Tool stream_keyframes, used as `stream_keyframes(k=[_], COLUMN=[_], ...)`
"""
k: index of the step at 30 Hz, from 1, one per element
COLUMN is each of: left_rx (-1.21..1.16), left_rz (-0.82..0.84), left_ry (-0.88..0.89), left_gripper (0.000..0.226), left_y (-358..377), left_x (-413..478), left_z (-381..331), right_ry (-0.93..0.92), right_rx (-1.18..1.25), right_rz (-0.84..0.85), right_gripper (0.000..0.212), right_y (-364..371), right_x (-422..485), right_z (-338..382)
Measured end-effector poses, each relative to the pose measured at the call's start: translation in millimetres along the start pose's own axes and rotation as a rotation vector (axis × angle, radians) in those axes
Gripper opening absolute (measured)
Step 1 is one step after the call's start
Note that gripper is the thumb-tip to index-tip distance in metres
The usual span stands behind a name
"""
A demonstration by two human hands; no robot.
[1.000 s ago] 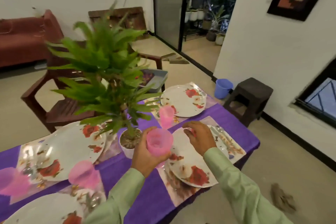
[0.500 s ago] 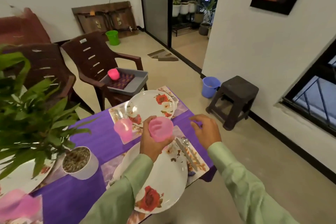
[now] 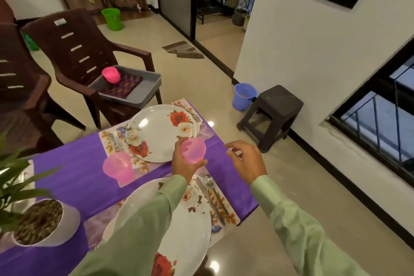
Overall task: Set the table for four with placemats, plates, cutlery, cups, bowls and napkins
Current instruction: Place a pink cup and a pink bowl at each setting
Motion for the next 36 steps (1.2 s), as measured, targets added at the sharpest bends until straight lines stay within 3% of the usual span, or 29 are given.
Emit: stream_keyframes(k=[8,12,18,22,25,30,36], left_rx=[0.108,0.168,0.292,0.51,0.536,0.487,0.44], left_rz=[0.026,0.03,-0.039,-0.125,-0.181,-0.173,-0.155], left_ry=[-0.154,-0.219,-0.088,0.159,0.296,0.37,0.38], left_gripper=[0.099,0.114,0.125,0.113,0.092,0.062,0.055], left_y=[9,9,7,28,73,159,227], left_x=[5,5,-4,-10,-13,-6,20], left_z=[49,56,10,-35,-75,-123,-158], right_ry=[0.029,0.008,-0.067,-0.16,-0.206,-0.201,-0.189], right_rx=[-0.044,-0.024,0.053,0.146,0.215,0.238,0.239], right_rz=[0.044,0.069,0.137,0.15,0.135,0.105,0.113], right_gripper=[0.016,0.017,0.018,0.02,0.022,0.023,0.023], right_y=[2,-2,-10,-32,-64,-119,-157], right_x=[11,18,36,57,75,96,137], right_z=[-25,-31,-42,-55,-74,-123,-176])
Point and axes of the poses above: each hand's wrist, its own x-axis towards the middle knuckle, its own y-axis out of the palm, z = x × y, the point moved 8 cm from there along x, towards the middle knuckle, and after that the axes turned 1 degree about -x, right-handed, at the moved point
